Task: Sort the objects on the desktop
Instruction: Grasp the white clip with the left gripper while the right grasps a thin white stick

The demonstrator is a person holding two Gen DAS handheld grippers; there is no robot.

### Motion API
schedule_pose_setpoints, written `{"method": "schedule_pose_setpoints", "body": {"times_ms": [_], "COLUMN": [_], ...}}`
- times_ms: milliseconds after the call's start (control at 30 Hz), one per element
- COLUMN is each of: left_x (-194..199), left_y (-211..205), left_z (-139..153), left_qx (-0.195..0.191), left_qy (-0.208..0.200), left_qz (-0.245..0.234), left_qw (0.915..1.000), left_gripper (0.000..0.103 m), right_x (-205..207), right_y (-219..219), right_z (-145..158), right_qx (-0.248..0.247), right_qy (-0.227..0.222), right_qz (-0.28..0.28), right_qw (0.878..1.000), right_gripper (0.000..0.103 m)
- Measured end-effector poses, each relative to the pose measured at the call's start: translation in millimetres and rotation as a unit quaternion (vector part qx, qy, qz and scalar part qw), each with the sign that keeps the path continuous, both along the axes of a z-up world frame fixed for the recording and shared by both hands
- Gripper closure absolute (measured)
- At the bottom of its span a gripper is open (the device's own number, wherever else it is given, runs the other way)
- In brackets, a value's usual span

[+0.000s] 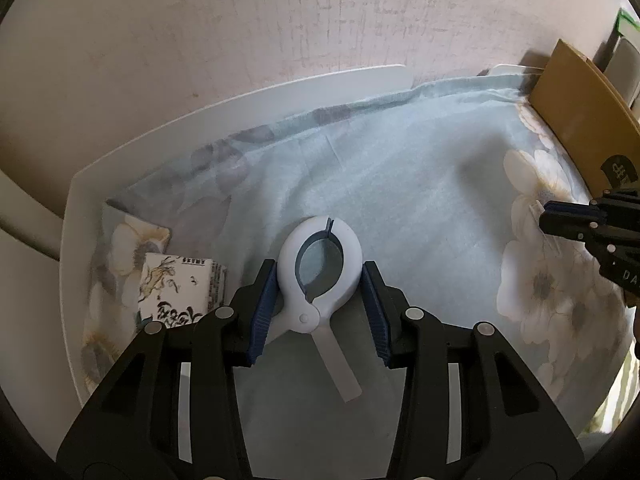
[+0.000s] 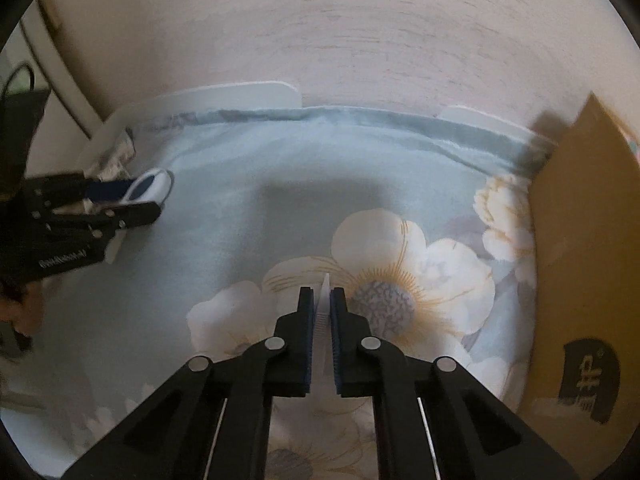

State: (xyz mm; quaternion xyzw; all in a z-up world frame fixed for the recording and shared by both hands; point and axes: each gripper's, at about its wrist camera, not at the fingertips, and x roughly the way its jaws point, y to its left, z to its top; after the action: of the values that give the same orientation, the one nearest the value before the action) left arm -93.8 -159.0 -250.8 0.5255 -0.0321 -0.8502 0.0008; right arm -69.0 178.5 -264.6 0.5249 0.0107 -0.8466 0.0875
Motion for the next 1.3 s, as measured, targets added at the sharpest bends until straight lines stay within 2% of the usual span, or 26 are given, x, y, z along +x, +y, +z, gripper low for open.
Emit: {"method": "schedule_pose_setpoints", "body": {"times_ms": [200,333,400,733,833,900,967,1033,1167,1233,1300], "left_x": [11.8,21.8,10.4,18.3,17.4,16.2,14.5,13.1,10.9,12.6,13.3], "left_y": [-2.2,0.5,0.4,8.3,10.2,9.2,6.1,3.2,1.4,2.4,4.1], "left_z": [19.7,36.1,46.0,32.6,24.8,21.5,17.0,12.3,2.0,0.7,-0.3], "left_qx": [0.013,0.019,0.021,0.032,0.034,0.036,0.042,0.045,0.049,0.047,0.041], "left_qy": [0.021,0.035,0.040,0.032,0.024,0.020,0.013,0.006,-0.008,-0.001,0.001], "left_qz": [0.011,0.019,0.021,0.018,0.017,0.020,0.023,0.027,0.025,0.022,0.018], "left_qw": [0.9996,0.9990,0.9988,0.9988,0.9990,0.9990,0.9988,0.9986,0.9984,0.9986,0.9990], "left_gripper": [0.064,0.064,0.064,0.064,0.064,0.064,0.064,0.064,0.064,0.063,0.063], "right_x": [9.2,14.5,17.4,15.1,14.0,12.8,11.7,12.7,13.0,12.8,12.4], "right_y": [8.3,5.1,6.3,3.6,1.2,-1.6,-4.8,-7.4,-13.3,-16.1,-16.2], "right_z": [13.7,23.6,25.4,4.4,2.9,0.1,-2.0,-3.0,-5.6,-6.1,-6.2], "right_qx": [-0.031,-0.032,-0.012,0.011,0.008,0.015,0.019,0.014,0.042,0.059,0.068], "right_qy": [0.010,0.023,0.022,-0.005,-0.007,-0.012,-0.011,-0.003,0.004,0.009,0.013], "right_qz": [-0.007,-0.002,-0.004,-0.010,-0.007,-0.006,-0.003,0.005,0.014,0.018,0.021], "right_qw": [0.999,0.999,1.000,1.000,1.000,1.000,1.000,1.000,0.999,0.998,0.997], "right_gripper": [0.096,0.096,0.096,0.095,0.086,0.071,0.063,0.063,0.064,0.076,0.093]}}
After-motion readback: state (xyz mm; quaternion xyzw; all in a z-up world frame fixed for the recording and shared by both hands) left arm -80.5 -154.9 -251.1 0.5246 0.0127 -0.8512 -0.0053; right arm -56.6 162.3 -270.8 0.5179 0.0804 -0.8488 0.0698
